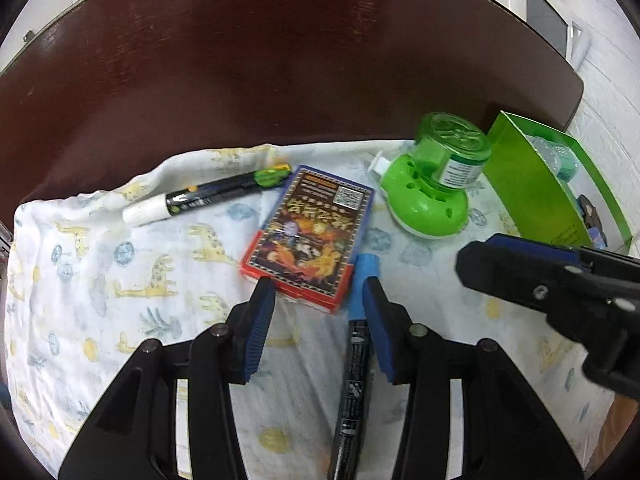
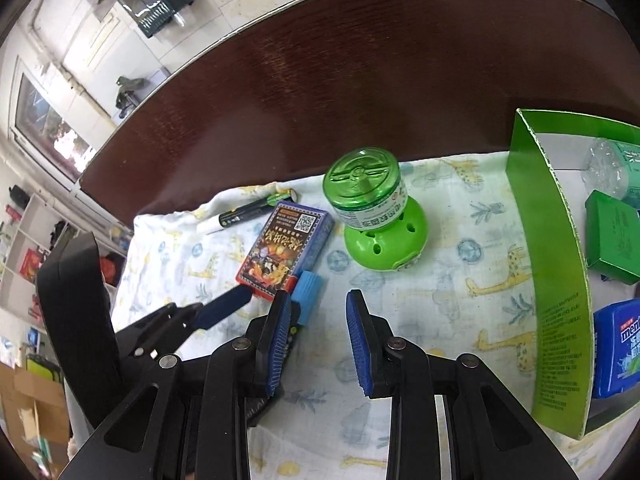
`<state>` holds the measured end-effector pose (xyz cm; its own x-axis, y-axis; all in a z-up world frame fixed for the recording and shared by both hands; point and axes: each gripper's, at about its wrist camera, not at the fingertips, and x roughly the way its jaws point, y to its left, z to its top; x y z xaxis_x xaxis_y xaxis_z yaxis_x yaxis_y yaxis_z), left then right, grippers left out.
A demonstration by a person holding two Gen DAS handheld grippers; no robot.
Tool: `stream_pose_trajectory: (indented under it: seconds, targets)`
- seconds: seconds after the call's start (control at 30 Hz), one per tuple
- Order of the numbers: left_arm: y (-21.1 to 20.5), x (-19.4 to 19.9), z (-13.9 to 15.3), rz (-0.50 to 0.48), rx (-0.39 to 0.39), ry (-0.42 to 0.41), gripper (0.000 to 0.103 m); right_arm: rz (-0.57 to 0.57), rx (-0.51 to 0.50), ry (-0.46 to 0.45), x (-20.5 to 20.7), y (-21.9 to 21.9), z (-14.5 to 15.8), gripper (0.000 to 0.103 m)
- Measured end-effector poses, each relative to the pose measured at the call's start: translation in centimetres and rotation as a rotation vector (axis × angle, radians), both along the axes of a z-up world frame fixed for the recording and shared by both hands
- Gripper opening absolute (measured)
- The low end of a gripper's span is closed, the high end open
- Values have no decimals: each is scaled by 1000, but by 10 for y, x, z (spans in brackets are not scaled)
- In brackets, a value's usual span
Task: Organize rigid objects
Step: 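Move the right tool to the red playing-card box and grasp it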
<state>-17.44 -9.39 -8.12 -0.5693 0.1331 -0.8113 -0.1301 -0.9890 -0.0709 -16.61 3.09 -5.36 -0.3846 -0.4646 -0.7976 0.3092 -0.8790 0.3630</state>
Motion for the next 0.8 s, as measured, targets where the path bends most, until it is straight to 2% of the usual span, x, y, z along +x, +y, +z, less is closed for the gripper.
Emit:
stream_pose_trajectory:
  seconds: [0.03,0.1,0.23,0.3,0.4,0.5,0.63,0.8]
  targets:
    - [-5,-1,-1,11,-11,-6,47,-1,6,3,-1,0,0,31]
    - [-23,-1,-2,29,32,-14,47,1,17,11,-3,-1,2,31]
    - [-59,-3,-3,142,40,-14,44,66,27,39,-7,-19,4,31]
    - [-72,-2,-5,166,77,-28,45,100,26,54,-10,-32,4,31]
    - [-70,4,-4,114,87,-18,45,125,37,71,-18,-50,1,31]
    - [-54,7,-5,25,77,-4,45,85,47,43,-26,-56,-8,31]
    - [-41,-5,-12,-16,50,-19,45,25,44,-4,-35,-58,-22,48]
    - [-40,-16,-13,-47,74,-3,45,-17,48,-37,-50,-60,-39,48]
